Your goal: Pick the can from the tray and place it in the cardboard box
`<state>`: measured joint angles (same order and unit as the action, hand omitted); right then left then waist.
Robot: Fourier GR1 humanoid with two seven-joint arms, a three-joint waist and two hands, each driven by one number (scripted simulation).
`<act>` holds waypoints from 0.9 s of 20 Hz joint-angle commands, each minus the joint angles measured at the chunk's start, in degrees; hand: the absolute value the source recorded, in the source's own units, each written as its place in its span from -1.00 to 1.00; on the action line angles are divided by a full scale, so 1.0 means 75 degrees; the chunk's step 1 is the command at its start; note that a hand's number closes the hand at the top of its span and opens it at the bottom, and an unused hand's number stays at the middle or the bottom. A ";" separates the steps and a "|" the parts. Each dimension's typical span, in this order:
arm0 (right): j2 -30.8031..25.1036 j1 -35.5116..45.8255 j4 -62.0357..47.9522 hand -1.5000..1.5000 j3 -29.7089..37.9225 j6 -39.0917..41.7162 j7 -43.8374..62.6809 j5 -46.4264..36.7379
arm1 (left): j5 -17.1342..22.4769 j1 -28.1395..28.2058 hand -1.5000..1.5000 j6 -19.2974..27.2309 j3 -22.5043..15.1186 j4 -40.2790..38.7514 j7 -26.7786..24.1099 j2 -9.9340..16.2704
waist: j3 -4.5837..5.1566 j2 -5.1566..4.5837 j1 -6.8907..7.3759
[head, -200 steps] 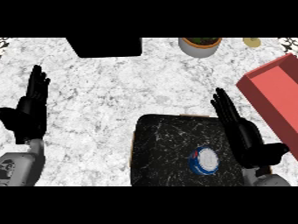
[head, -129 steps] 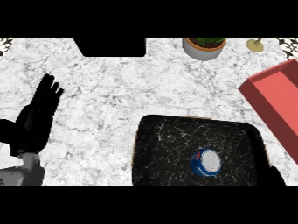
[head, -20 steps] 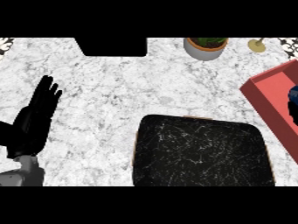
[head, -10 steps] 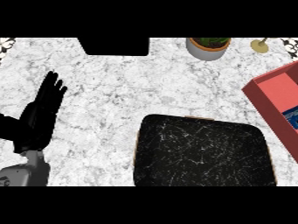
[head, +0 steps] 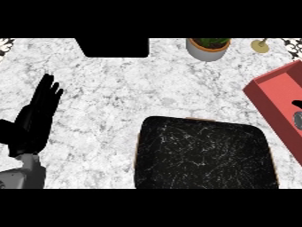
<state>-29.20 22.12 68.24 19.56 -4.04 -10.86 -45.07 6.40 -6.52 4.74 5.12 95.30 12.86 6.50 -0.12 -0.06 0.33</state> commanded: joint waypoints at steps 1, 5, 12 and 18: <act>0.0048 0.0423 0.0217 -1.00 0.0887 0.0220 -0.0610 0.1468 | -0.0134 0.0218 0.00 0.0005 -0.0060 0.0112 -0.0047 0.0032 | 0.0007 0.0040 -0.0064; 0.0281 0.0340 0.0005 -1.00 0.1608 0.1071 -0.0347 0.2781 | -0.0066 0.0203 0.00 0.0068 -0.0013 0.0071 -0.0167 -0.0100 | 0.0014 0.0039 -0.0125; 0.0240 0.0405 -0.0157 -1.00 0.3024 0.2259 0.0162 0.5015 | 0.0135 0.0263 0.00 -0.0156 0.0193 0.0003 -0.0136 0.0099 | 0.0015 0.0025 -0.0137; -0.0875 0.0081 -0.0986 -1.00 0.3890 0.2843 -0.0104 0.5949 | 0.0001 0.0074 0.00 0.0016 0.0113 -0.0037 0.0005 -0.0016 | 0.0014 0.0009 -0.0070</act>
<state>-31.68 23.70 63.43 44.70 14.56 -11.39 -5.45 6.20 -5.04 4.68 5.37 95.95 12.78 6.36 -0.03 0.07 -0.32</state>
